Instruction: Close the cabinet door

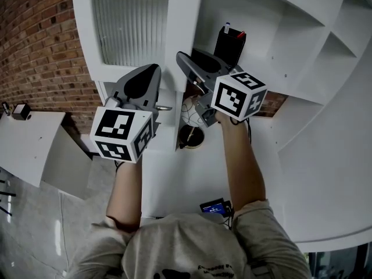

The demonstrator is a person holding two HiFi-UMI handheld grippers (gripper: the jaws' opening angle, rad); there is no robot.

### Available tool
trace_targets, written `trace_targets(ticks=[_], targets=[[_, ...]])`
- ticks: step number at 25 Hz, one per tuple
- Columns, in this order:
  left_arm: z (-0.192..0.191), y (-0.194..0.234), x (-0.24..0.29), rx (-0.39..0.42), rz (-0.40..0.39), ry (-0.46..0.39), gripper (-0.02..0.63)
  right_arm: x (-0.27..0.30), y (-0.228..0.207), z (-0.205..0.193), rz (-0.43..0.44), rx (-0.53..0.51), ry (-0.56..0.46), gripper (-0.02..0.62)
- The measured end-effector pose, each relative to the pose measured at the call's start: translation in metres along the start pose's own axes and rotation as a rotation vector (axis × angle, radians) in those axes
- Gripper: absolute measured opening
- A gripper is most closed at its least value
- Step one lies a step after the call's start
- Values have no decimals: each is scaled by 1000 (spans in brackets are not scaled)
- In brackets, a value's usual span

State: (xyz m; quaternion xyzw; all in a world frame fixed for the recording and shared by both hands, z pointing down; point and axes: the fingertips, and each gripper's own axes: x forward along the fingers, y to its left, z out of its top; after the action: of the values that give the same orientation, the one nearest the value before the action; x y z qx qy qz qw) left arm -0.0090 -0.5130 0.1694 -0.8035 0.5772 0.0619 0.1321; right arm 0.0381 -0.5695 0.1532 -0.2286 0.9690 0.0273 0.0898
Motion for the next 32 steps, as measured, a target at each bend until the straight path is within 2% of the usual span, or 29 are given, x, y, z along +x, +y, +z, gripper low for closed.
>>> trace_targets(ticks=[5,12,19,22,32], targets=[[-5,2,9,7,-25,15,8,4,-10,-1,1,-3,4,130],[-13,5,21,5,-53,35,8,13,-23,-2,59,13,24,130],[-22,11,26,0,-62,49,8,17,-30,-2,62,13,20,130],[-24,13,27,-1,-64,53,8,16,-31,-2,27,-5,14,132],[-26,15,27,-6,-71,51,8,10,-31,0,-188,-203,50,166]])
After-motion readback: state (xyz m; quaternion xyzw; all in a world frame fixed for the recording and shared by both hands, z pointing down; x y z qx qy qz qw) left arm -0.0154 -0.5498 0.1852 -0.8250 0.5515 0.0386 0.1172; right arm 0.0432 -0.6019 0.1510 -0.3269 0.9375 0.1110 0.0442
